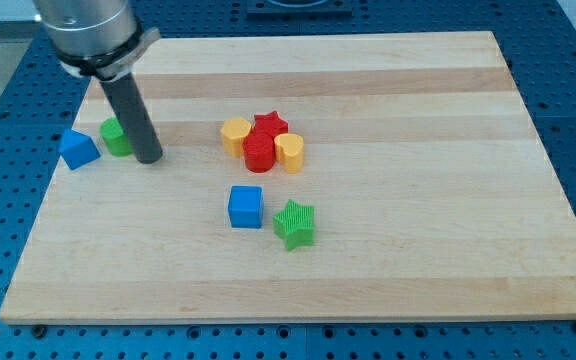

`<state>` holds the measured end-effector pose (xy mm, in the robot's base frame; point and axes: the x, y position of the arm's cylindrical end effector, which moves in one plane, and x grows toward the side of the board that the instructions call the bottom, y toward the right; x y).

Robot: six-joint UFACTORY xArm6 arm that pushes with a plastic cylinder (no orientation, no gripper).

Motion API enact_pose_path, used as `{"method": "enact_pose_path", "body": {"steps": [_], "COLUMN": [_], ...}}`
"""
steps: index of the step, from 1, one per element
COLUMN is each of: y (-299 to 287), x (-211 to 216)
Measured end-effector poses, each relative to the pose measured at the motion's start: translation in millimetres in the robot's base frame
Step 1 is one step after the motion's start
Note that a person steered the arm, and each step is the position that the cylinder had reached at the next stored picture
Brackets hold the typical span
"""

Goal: Move the green circle to the blue triangle

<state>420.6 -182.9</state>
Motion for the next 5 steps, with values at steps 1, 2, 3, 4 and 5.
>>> {"method": "enact_pose_path", "body": {"steps": [1, 2, 3, 4, 5], "y": [-3, -20, -31, -31, -42], "x": [-12, -13, -13, -14, -25]}}
